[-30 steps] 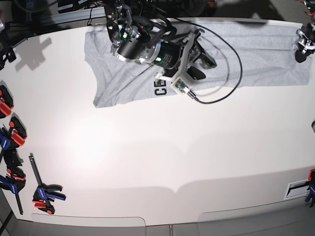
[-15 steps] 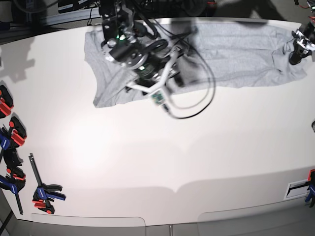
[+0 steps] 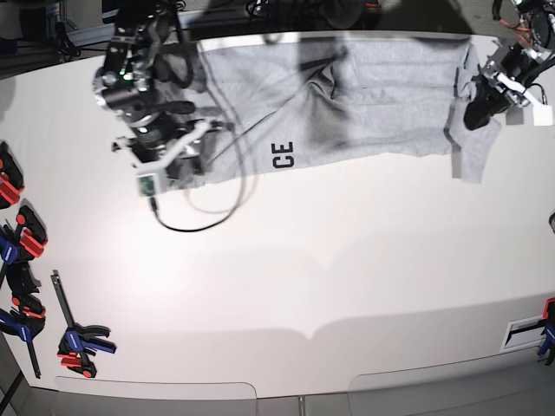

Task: Fold the T-shirt properly

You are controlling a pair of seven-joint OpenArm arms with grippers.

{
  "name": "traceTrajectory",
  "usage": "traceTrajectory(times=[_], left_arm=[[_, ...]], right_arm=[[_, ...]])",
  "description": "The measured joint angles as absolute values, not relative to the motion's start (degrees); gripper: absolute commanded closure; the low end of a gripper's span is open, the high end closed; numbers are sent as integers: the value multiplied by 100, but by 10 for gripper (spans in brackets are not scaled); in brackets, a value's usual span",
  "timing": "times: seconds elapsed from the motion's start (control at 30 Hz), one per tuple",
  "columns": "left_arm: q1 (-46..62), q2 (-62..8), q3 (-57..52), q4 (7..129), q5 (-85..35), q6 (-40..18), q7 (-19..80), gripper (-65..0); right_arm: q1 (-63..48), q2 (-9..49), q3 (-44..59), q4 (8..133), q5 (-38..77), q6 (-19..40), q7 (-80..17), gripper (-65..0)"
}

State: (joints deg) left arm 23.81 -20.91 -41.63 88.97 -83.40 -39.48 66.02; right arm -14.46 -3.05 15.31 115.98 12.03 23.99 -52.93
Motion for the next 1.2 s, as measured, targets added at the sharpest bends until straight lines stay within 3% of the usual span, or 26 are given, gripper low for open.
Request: traceTrajectory(times=[0.4,1.0,1.03,1.1,1.13,1.2], left_arm=[[2394,-1712,-2650,9341,-8311,-3948,6823,0],[2394,-1715,-2438,9841,-8315,-3948,6949,0],[2394,-1715,-2438,9841,-8315,-3948,6952,-15],[2394,-1715,-2438,9841,-8324,-3944,6954,-213],[2392,-1715,-2438,9841,-8337,-3948,6949,-275],[2394,-1715,-2438,9841,-8337,-3948,6949,-316]], right_arm=[[-1450,-49,1981,11598,1361,2399,-5293,-253],[-1448,-47,1984,11598,1503,2399,-5203,-252],[-1448,-45,1984,11598,1503,2401,-5203,-252],[-1448,-45,1984,11598,1503,2401,-5203,-252],[-1448,-45,1984,11598,1503,2399,-5201,-252],[-1448,-45,1984,11598,1503,2401,-5164,-252]])
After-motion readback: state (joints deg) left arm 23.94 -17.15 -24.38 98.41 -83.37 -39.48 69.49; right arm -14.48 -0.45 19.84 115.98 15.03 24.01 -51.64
